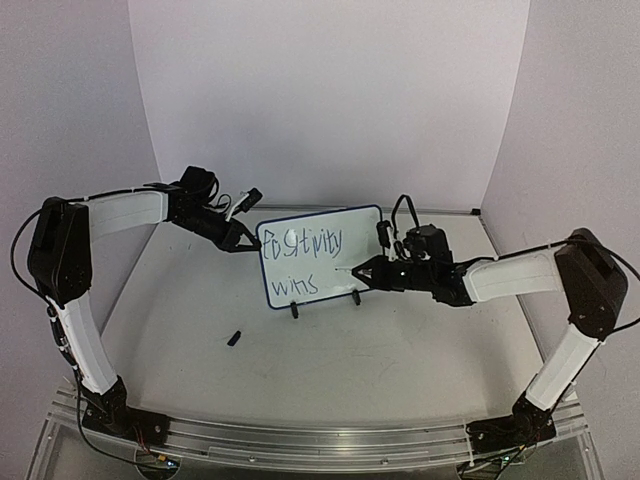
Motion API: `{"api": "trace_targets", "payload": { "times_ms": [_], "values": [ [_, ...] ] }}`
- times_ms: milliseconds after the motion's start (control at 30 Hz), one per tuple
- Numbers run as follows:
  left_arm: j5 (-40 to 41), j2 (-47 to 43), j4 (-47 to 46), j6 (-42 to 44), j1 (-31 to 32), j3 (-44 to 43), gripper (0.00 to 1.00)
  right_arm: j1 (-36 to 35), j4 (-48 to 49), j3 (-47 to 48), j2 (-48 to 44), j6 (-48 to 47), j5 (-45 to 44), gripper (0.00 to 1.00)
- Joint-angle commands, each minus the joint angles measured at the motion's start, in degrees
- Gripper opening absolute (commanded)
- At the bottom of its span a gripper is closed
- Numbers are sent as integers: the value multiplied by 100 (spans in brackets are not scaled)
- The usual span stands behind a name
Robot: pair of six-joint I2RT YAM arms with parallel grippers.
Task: Write a sentence on the whiteboard
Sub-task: Write on the whiteboard with the whiteboard marker without the cap.
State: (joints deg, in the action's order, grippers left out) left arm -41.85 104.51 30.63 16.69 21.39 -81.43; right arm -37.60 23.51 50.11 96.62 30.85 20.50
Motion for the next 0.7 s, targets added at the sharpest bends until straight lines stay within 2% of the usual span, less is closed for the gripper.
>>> {"api": "trace_targets", "payload": {
  "times_ms": [0, 667],
  "values": [
    [238, -133, 116, 237, 63, -128, 0, 10, 128, 153, 276, -82, 135, 0],
    [274, -141, 138, 260, 67, -143, 0, 32, 122, 572, 802, -14, -103, 0]
  ]
}}
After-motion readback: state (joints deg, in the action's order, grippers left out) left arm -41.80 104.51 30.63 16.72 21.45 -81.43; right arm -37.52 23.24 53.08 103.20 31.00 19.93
